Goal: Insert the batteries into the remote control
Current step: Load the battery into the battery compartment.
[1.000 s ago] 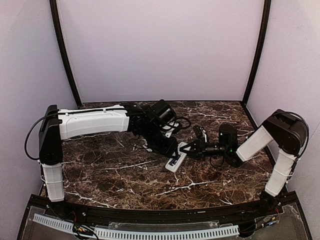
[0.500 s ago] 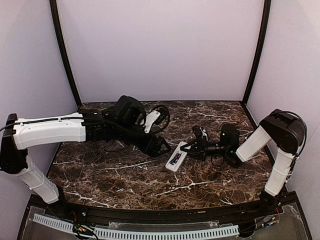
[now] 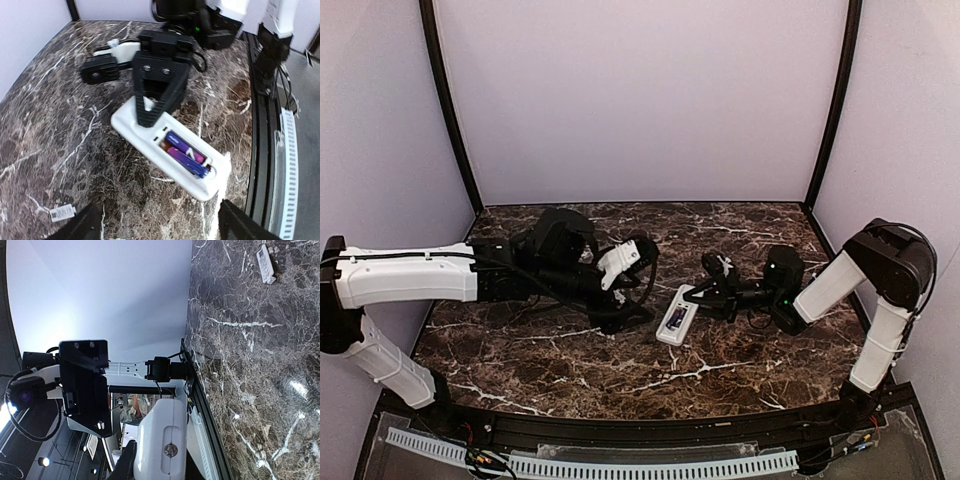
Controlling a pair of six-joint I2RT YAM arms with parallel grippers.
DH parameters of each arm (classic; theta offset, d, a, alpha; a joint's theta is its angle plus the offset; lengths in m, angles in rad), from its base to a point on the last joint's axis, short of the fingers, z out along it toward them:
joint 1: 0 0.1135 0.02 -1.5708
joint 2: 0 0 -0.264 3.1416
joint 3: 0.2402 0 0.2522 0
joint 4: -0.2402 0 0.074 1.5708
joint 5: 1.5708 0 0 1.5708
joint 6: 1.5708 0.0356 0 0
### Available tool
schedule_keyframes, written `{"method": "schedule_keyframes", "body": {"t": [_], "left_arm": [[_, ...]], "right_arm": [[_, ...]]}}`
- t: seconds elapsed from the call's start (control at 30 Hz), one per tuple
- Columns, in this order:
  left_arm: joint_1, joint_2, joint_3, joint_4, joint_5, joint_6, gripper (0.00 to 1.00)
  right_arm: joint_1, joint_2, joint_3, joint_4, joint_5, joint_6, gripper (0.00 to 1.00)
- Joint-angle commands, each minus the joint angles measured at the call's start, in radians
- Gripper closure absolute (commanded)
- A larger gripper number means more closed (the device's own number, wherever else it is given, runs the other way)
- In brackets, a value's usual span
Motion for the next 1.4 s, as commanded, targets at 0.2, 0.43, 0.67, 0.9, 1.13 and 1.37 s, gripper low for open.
{"method": "schedule_keyframes", "body": {"t": [0.2,0.43,0.67,0.9,1.13,1.37], "left_arm": [[-0.089,-0.01,-0.066,0.066,0.173,0.386,0.52],[-0.108,0.054,-0.011,0.052,0.163,0.433,0.7],[-0.109,0.09,0.033,0.019,0.163,0.472,0.81],[-0.11,0.121,0.055,0.011,0.153,0.492,0.83],[-0.11,0.151,0.073,-0.003,0.152,0.515,0.82],[-0.111,0.167,0.073,-0.008,0.114,0.538,0.82]], "right_arm": [[-0.003,-0.077,0.025,-0.178,-0.051,-0.13,1.0],[0.004,-0.104,0.047,-0.254,-0.057,-0.189,1.0],[0.014,-0.113,0.059,-0.303,-0.06,-0.237,1.0],[0.02,-0.117,0.073,-0.324,-0.061,-0.257,1.0],[0.026,-0.115,0.083,-0.329,-0.069,-0.263,1.0],[0.029,-0.114,0.089,-0.326,-0.076,-0.265,1.0]]}}
